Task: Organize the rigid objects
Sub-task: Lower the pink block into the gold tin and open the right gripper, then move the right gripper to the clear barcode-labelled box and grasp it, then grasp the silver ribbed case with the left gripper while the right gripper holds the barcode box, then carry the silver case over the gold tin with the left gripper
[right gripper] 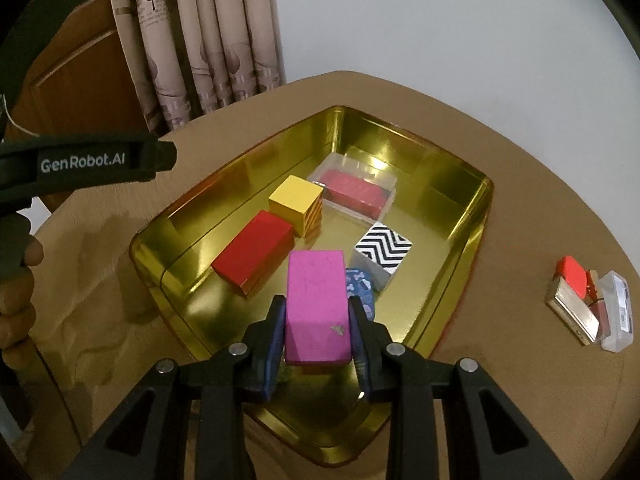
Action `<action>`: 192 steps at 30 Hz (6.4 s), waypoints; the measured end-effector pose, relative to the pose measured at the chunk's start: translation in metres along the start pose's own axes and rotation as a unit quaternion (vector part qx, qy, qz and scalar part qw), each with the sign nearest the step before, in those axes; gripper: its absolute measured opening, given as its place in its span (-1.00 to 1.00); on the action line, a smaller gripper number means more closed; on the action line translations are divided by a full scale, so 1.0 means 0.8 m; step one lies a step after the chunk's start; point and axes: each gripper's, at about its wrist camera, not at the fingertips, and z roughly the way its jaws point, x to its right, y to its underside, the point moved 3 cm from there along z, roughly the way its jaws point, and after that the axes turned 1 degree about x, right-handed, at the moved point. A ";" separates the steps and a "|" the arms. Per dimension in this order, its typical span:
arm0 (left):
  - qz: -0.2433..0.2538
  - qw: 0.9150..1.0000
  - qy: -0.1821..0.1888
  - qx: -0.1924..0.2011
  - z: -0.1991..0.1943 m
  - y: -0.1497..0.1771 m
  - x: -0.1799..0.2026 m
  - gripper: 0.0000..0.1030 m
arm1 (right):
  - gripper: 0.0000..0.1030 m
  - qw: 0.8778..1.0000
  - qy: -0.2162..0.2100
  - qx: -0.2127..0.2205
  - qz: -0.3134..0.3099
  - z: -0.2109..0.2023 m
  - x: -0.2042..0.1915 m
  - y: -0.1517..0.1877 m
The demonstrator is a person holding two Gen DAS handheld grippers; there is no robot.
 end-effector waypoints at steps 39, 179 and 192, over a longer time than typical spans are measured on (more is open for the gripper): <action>0.016 1.000 0.009 -0.002 -0.005 0.005 0.018 0.74 | 0.22 0.993 0.056 0.044 0.089 -0.078 0.120 0.012; 0.254 0.950 0.180 -0.031 -0.077 0.059 0.349 0.56 | 0.26 0.952 0.205 0.023 0.227 -0.092 0.435 0.192; 0.185 0.976 0.114 -0.033 -0.032 0.008 0.223 0.56 | 0.26 0.952 0.205 0.023 0.226 -0.092 0.433 0.191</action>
